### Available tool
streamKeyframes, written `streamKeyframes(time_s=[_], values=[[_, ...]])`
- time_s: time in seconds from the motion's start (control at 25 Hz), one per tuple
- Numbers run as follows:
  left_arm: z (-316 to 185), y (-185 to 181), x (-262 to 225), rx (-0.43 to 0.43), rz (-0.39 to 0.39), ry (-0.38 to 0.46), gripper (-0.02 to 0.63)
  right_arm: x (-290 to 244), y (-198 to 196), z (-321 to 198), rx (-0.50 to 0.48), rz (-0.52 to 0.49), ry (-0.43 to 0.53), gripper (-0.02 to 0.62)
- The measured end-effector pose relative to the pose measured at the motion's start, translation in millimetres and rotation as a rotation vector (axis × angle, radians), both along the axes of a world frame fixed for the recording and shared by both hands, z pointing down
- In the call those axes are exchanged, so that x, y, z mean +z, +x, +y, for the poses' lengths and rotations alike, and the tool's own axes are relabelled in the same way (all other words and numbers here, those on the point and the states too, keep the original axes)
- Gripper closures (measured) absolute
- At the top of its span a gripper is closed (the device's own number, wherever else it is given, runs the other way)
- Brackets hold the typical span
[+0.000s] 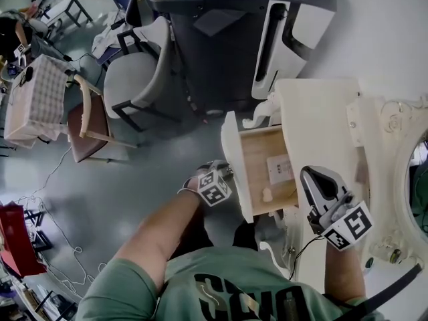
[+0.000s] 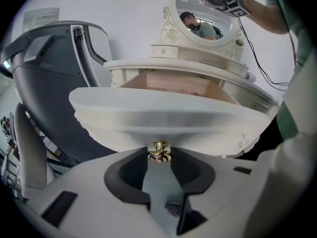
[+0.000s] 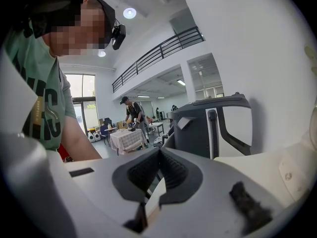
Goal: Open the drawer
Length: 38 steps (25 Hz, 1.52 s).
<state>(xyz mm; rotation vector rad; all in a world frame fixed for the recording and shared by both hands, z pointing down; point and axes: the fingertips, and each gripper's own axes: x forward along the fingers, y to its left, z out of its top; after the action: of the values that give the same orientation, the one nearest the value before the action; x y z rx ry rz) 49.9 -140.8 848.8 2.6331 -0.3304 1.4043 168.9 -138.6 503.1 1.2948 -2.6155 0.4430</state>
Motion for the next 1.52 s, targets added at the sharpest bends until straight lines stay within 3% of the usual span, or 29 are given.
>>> streamKeyframes(time_s=[0.48, 0.76, 0.96, 1.08, 1.24, 1.52], values=[[-5, -13, -41, 0.033, 0.010, 0.060, 0.440, -21, -10, -7, -0.017, 0.004, 0.029, 0.586], [-12, -43, -81, -0.026, 0.061, 0.092, 0.440, -44, -18, -21, -0.022, 0.003, 0.055, 0.586], [-28, -67, -117, -0.105, 0.158, 0.091, 0.442, -53, -26, -29, -0.002, 0.003, 0.054, 0.586], [-29, -78, -142, -0.103, 0.257, 0.034, 0.454, -59, -35, -36, 0.018, -0.004, 0.054, 0.586], [-24, -88, -181, -0.025, 0.346, -0.005, 0.460, -76, -51, -44, 0.054, -0.003, 0.065, 0.586], [-33, -82, -249, 0.130, 0.505, -0.066, 0.488, -92, -53, -23, 0.273, 0.006, 0.084, 0.586]])
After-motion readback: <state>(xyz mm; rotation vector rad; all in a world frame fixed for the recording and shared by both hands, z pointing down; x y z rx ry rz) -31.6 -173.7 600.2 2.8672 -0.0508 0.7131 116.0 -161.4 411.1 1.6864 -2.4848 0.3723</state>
